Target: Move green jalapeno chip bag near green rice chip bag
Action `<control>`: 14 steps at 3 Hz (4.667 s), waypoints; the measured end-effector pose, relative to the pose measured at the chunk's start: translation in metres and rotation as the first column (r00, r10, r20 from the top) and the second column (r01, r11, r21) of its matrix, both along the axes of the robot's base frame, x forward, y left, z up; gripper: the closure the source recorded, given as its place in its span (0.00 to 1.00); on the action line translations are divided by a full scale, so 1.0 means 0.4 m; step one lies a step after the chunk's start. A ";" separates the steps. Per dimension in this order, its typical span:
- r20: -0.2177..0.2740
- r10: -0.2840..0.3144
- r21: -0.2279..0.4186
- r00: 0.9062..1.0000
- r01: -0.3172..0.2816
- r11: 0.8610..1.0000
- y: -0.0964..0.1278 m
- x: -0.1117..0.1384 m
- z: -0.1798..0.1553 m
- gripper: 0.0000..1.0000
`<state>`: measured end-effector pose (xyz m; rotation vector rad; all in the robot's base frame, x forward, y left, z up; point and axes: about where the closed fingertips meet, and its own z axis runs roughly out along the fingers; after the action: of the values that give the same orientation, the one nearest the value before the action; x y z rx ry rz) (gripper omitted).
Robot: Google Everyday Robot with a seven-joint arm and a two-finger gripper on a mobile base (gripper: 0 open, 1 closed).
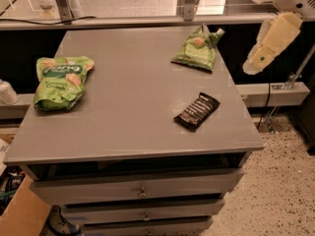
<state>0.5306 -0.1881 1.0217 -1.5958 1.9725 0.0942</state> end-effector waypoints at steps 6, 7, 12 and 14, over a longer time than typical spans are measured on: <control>0.143 -0.244 0.338 0.959 0.184 0.923 0.064 0.418 -0.260 0.00; 0.145 -0.291 0.404 0.946 0.212 0.890 0.074 0.507 -0.283 0.00; 0.078 -0.340 0.369 0.937 0.289 0.883 0.082 0.643 -0.355 0.64; 0.095 -0.127 0.404 0.987 0.079 0.912 0.260 0.570 -0.263 1.00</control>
Offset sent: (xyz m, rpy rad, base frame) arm 0.0987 0.0119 -0.0853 0.2628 -0.1886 -0.1844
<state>0.7588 -0.0842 0.9163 -1.2029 1.8002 0.3304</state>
